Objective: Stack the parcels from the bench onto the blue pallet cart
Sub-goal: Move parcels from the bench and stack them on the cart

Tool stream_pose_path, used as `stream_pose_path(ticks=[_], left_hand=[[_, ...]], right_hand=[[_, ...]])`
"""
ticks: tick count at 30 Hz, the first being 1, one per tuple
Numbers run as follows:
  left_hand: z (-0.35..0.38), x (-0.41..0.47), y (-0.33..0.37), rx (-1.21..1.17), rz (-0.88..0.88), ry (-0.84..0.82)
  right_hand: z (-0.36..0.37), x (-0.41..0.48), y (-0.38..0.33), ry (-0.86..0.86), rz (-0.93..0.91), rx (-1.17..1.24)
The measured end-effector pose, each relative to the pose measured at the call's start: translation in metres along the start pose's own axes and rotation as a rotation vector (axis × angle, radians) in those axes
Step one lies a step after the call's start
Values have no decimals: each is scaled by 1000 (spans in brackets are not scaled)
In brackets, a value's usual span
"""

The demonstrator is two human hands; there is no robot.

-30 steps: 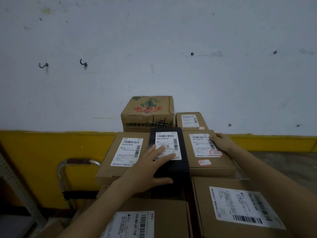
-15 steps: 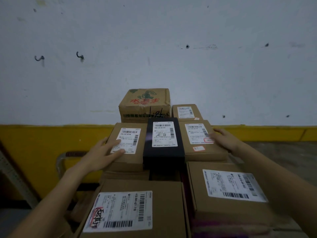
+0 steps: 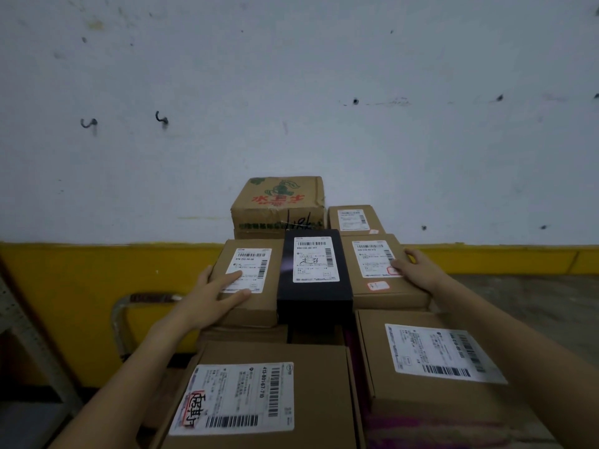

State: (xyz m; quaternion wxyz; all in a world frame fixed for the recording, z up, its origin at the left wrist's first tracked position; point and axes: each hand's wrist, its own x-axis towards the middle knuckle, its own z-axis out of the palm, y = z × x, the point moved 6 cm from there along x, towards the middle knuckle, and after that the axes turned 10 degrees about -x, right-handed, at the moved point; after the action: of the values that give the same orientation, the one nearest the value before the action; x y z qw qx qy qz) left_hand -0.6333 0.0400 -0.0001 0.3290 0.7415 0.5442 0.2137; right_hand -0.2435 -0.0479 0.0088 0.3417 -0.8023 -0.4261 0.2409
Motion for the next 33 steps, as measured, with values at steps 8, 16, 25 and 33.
stream_pose_path(ticks=[8, 16, 25, 33], left_hand=[[-16, -22, 29, 257, 81, 148], [14, -104, 79, 233, 275, 2], [39, -177, 53, 326, 360, -178], [54, -210, 13, 607, 359, -127]], right_hand=[[-10, 2, 4, 38, -36, -106], [-20, -27, -16, 134, -197, -296], [16, -153, -45, 179, -440, -306], [111, -270, -41, -136, -771, -771]])
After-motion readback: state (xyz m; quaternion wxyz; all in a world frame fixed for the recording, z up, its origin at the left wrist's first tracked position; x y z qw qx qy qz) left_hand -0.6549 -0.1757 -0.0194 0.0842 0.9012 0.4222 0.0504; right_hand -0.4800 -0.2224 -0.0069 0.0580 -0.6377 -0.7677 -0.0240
